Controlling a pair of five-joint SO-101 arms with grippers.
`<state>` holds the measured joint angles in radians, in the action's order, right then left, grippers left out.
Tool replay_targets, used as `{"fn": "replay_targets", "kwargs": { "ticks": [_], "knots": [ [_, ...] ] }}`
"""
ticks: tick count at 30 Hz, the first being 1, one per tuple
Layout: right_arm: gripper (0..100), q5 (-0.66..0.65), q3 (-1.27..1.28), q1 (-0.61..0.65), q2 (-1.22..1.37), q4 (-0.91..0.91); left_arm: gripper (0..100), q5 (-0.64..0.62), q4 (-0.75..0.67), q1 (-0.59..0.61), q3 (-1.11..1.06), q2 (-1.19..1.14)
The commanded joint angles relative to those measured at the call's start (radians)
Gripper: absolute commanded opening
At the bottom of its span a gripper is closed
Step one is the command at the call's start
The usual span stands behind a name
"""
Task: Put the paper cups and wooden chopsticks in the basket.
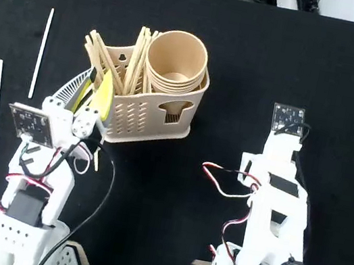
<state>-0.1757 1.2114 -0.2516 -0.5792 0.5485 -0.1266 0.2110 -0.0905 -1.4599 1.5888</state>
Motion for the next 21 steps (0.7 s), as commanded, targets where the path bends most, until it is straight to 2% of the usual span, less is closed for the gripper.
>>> {"fn": "replay_targets", "kwargs": {
  "ticks": [1,5,10,13,16,21],
  "knots": [
    [2.1,-0.012,-0.004,0.003,-0.002,-0.015,12,-0.009,0.084,0.016,0.114,0.005],
    [2.1,-0.012,-0.004,0.003,-0.002,-0.015,12,-0.009,0.213,0.15,0.268,-0.003],
    [2.1,-0.012,-0.004,0.002,-0.002,-0.015,12,0.009,0.589,0.4,0.593,-0.11],
    [2.1,-0.012,-0.004,0.002,-0.002,-0.015,15,0.086,0.789,0.469,0.754,-0.292],
    [2.1,-0.012,-0.004,0.002,-0.002,-0.015,14,0.169,0.865,0.535,0.854,-0.505],
    [2.1,-0.012,-0.004,0.002,-0.002,-0.015,14,0.255,0.864,0.682,0.975,-0.835]
  ]
}}
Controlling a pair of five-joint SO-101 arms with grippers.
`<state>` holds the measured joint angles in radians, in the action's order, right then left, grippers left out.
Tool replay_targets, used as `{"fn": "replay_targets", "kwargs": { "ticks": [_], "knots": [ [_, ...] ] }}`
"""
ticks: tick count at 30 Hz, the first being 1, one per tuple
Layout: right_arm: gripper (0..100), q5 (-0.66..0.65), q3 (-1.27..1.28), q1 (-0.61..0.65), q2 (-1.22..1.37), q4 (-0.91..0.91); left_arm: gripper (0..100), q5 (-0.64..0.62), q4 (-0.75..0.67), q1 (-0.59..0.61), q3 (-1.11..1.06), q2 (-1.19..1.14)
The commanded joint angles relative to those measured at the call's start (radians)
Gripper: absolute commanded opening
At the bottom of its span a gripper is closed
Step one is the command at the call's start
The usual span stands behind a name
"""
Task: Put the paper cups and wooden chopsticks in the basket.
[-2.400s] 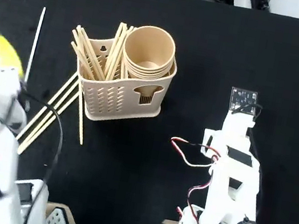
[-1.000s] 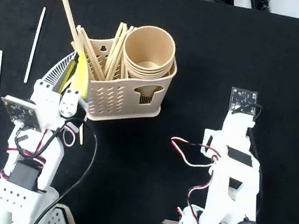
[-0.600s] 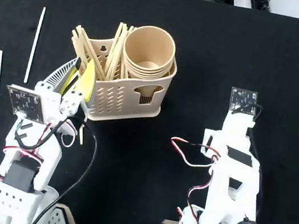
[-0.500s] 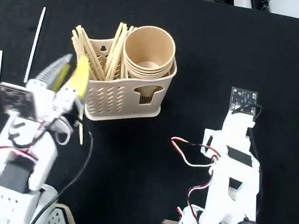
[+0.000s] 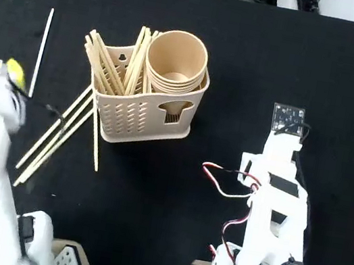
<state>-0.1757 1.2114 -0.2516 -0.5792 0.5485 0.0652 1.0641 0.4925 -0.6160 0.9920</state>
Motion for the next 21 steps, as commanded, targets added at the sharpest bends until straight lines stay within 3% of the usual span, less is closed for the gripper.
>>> {"fn": "replay_targets", "kwargs": {
  "ticks": [1,6,21],
  "knots": [
    [2.1,-0.012,-0.004,0.002,-0.002,-0.015,14,0.091,0.011,0.12,0.153,-0.295],
    [2.1,-0.012,-0.004,0.002,-0.002,-0.015,14,0.276,0.011,0.165,0.226,-0.563],
    [2.1,-0.012,-0.004,0.002,-0.002,-0.015,15,0.29,-0.043,0.18,0.671,-1.327]
  ]
}}
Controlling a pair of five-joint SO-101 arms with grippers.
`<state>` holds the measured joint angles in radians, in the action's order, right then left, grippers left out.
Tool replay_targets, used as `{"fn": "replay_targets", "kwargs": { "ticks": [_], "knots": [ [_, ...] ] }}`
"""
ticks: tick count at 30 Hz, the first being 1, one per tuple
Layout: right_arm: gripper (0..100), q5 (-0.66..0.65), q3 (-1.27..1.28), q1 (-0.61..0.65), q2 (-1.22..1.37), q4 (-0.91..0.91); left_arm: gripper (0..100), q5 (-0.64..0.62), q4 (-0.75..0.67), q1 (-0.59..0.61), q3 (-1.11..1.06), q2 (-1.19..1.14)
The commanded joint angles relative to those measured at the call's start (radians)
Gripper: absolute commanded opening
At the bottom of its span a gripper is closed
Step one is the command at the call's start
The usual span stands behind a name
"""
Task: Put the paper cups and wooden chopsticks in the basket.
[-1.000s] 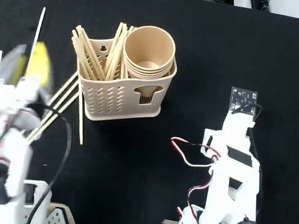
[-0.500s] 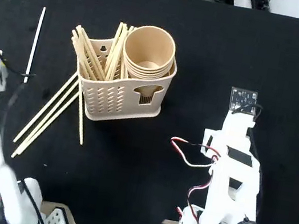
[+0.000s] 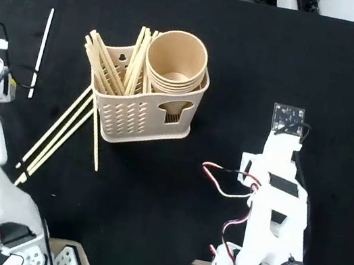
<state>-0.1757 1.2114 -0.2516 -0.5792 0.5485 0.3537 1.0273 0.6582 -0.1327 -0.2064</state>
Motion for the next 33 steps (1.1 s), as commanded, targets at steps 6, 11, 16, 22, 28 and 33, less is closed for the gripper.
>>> {"fn": "replay_targets", "kwargs": {
  "ticks": [6,11,16,22,28,33],
  "knots": [
    [2.1,-0.012,-0.004,0.002,-0.002,-0.015,15,0.006,0.133,0.033,0.521,-0.356],
    [2.1,-0.012,-0.004,0.003,-0.002,-0.015,15,0.006,0.282,0.022,0.851,-0.582],
    [2.1,-0.012,-0.004,0.003,-0.002,-0.015,15,0.006,0.42,0.01,1.148,-0.835],
    [2.1,-0.012,-0.004,0.003,-0.002,-0.015,13,0.006,0.566,0.012,1.469,-1.082],
    [2.1,-0.012,-0.004,0.003,-0.002,-0.015,4,0.002,0.733,0.005,1.813,-1.204],
    [2.1,-0.012,-0.004,0.003,-0.002,-0.015,3,0.003,0.732,0.013,1.796,-1.157]
  ]
}}
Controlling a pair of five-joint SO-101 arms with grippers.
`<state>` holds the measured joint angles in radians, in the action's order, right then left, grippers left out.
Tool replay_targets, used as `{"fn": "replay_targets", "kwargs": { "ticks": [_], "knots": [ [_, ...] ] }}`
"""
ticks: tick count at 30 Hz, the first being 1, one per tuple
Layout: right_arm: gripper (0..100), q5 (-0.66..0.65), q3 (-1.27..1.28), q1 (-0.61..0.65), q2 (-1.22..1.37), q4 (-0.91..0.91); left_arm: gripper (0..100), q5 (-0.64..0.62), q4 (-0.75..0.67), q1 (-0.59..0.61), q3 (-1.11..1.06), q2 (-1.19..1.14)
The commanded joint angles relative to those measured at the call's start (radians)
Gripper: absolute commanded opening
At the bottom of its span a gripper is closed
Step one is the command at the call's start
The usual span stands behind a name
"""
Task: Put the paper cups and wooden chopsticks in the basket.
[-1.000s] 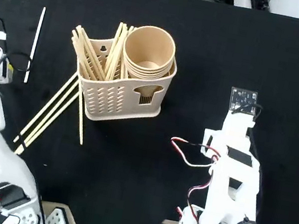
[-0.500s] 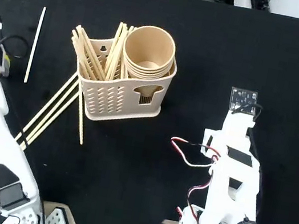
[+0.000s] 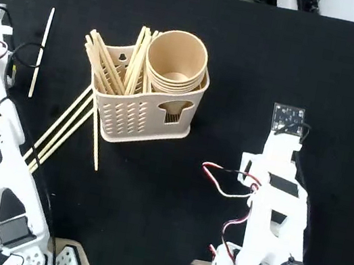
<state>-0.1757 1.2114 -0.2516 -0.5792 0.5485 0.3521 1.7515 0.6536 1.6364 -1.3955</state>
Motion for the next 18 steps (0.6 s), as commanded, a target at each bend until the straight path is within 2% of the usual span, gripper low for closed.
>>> {"fn": "replay_targets", "kwargs": {
  "ticks": [1,7,11,14,18],
  "knots": [
    [2.1,-0.012,-0.004,0.003,-0.002,-0.015,3,0.003,0.008,0.019,0.027,0.046],
    [2.1,-0.012,-0.004,0.003,-0.002,-0.015,3,-0.006,0.014,0.033,0.019,0.161],
    [2.1,-0.012,-0.004,0.003,-0.002,-0.015,3,-0.06,0.015,0.07,0.008,0.25],
    [2.1,-0.012,-0.004,0.003,-0.002,-0.015,3,-0.06,0.015,0.09,-0.125,0.353],
    [2.1,-0.012,-0.005,0.003,-0.002,-0.015,3,-0.055,0.014,0.085,-0.429,0.548]
  ]
}}
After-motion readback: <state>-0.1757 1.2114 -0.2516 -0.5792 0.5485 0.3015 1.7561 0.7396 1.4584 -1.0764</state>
